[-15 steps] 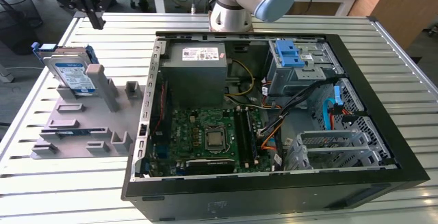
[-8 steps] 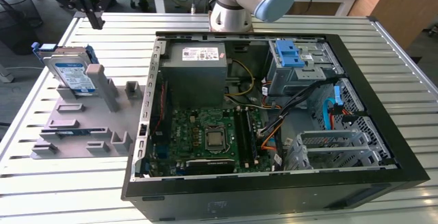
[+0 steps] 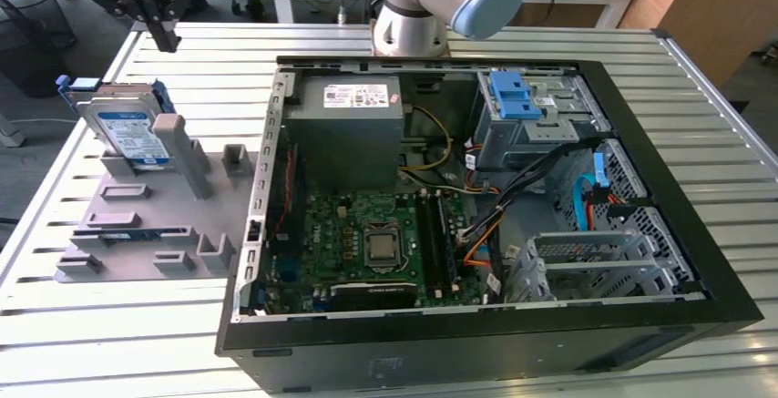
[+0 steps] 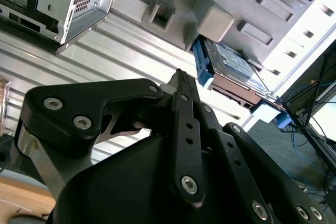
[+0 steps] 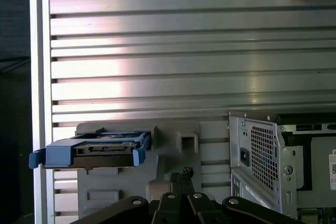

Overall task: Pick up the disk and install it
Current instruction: 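Reach for the disk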

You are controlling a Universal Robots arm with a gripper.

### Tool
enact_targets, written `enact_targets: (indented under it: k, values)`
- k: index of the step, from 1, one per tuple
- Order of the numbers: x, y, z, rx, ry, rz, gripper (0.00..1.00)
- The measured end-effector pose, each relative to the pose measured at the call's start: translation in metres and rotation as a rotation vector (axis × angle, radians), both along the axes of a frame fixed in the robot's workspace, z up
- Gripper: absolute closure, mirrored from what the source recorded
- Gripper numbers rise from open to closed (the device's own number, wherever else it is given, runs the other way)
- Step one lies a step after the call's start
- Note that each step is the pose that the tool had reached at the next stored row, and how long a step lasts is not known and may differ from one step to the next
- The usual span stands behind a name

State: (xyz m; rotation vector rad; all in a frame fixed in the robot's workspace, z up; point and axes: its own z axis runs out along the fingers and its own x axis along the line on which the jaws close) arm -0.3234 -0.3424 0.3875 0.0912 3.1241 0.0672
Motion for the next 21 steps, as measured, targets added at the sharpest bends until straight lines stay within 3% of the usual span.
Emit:
enact_targets:
  k: [21]
  values:
    - [-0.0168,0.0001,-0.0002,-0.0001,0.0001,0.0,0.89]
